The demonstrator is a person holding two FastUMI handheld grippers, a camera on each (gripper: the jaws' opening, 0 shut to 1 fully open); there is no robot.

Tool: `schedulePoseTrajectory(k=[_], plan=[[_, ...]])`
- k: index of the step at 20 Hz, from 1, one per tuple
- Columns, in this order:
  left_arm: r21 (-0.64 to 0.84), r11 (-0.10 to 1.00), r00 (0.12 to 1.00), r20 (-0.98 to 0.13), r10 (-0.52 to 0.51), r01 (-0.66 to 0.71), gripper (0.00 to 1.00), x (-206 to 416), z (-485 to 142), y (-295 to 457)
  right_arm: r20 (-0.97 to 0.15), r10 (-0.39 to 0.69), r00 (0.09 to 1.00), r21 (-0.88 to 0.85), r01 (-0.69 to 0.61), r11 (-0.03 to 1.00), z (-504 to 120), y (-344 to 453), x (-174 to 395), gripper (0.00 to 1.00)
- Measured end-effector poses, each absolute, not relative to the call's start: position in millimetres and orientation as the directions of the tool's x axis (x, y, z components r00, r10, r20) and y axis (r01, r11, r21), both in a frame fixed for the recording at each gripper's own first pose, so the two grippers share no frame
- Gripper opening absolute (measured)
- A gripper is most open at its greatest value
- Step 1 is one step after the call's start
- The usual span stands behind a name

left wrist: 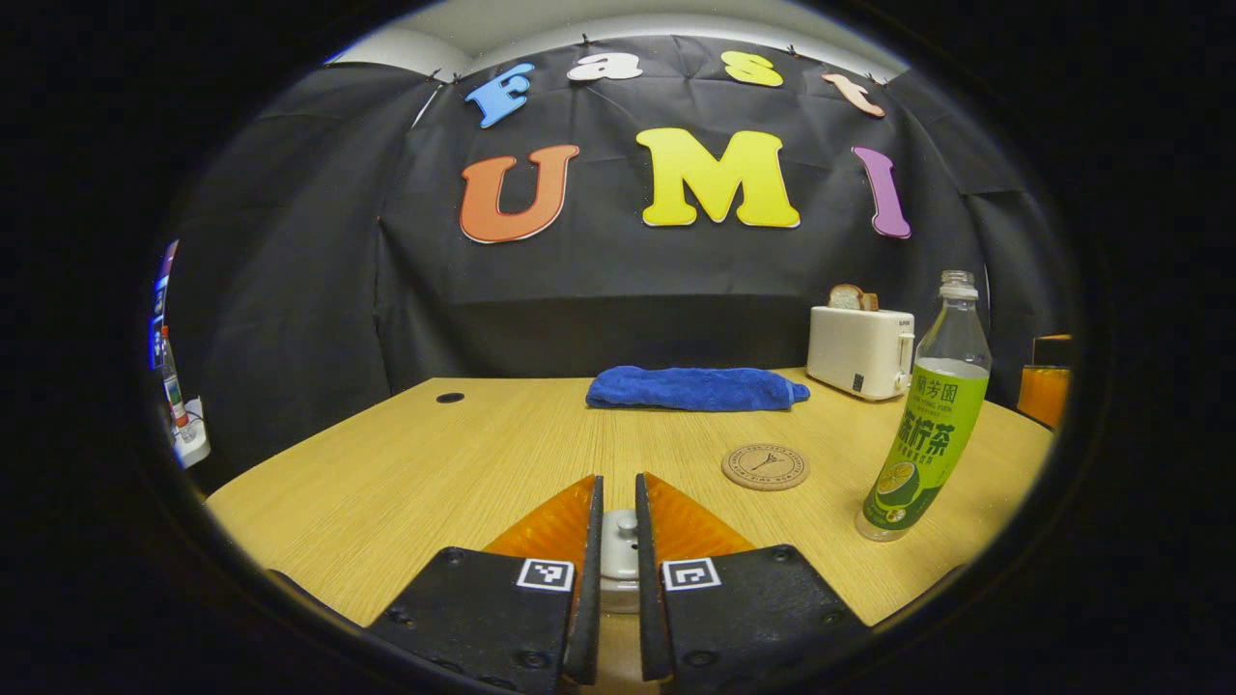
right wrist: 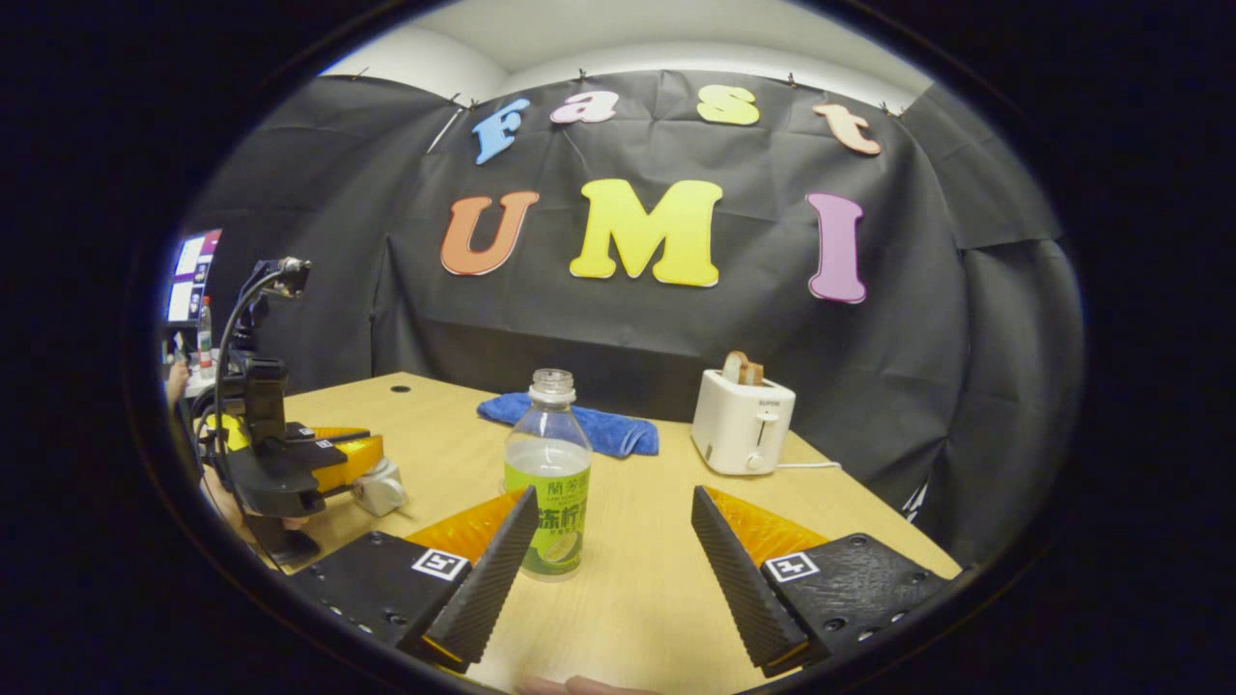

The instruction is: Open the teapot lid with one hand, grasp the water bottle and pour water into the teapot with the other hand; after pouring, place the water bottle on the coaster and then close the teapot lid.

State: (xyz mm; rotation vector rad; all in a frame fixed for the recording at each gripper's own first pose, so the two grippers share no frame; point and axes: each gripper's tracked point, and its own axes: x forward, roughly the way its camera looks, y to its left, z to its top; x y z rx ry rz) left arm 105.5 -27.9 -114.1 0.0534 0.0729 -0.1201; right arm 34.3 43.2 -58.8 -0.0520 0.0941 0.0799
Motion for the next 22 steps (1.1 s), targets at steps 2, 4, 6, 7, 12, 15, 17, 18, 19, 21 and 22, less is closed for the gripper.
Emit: schedulePoseTrajectory(k=[2, 4, 6, 7, 12, 15, 17, 18, 19, 21, 22], plan=[[0.044, 0.99, 0.989, -0.07, -0.131, 0.134, 0.13, 105.8, -111.9, -29.5, -0.122, 0.114, 0.986, 0.003, -0.115, 0.993, -68.3, 55.5, 36.9, 0.95], [0.039, 0.99, 0.989, -0.075, -0.129, 0.132, 0.06, 106.3, -110.8, -26.9, -0.138, 0.159, 0.978, 0.022, -0.157, 0.987, -74.5, 69.5, 38.5, 0.98], [0.033, 0.991, 0.989, -0.083, -0.126, 0.129, 0.05, 105.1, -109.7, -24.4, -0.137, 0.169, 0.976, 0.015, -0.168, 0.986, -79.9, 74.4, 40.9, 0.95], [0.031, 0.991, 0.989, -0.078, -0.125, 0.128, 0.04, 103.7, -106.0, -22.9, -0.138, 0.166, 0.977, 0.01, -0.166, 0.986, -82.4, 75.1, 43.3, 0.95], [0.023, 0.992, 0.992, -0.04, -0.12, 0.121, 0.03, 96.1, -84.8, -15.1, -0.137, 0.176, 0.975, 0.026, -0.174, 0.984, -92.0, 87.1, 53.8, 0.95], [0.004, 0.995, 0.993, -0.051, -0.104, 0.105, 0.03, 88.3, -77.1, -6.9, -0.133, 0.168, 0.977, 0.034, -0.165, 0.986, -94.1, 90.5, 64.8, 0.95], [-0.001, 0.997, 0.994, -0.079, -0.077, 0.077, 0.03, 82.3, -73.8, 2.0, -0.141, 0.16, 0.977, 0.033, -0.157, 0.987, -99.2, 93.1, 73.9, 0.95], [-0.003, 0.998, 0.994, -0.093, -0.065, 0.065, 0.03, 78.9, -71.9, 6.0, -0.145, 0.148, 0.978, 0.028, -0.146, 0.989, -101.9, 93.1, 79.4, 0.95], [-0.012, 0.998, 0.992, -0.108, -0.06, 0.059, 0.03, 75.3, -69.9, 8.4, -0.149, 0.136, 0.979, 0.026, -0.134, 0.991, -103.7, 92.2, 84.5, 0.95], [-0.028, 0.998, 0.99, -0.126, -0.064, 0.061, 0.03, 66.5, -65.0, 11.2, -0.151, 0.127, 0.98, 0.02, -0.125, 0.992, -104.1, 94.6, 93.8, 0.95], [-0.026, 0.998, 0.989, -0.132, -0.061, 0.058, 0.03, 62.8, -62.5, 13.8, -0.147, 0.124, 0.981, 0.021, -0.122, 0.992, -102.6, 96.2, 97.8, 0.97]])
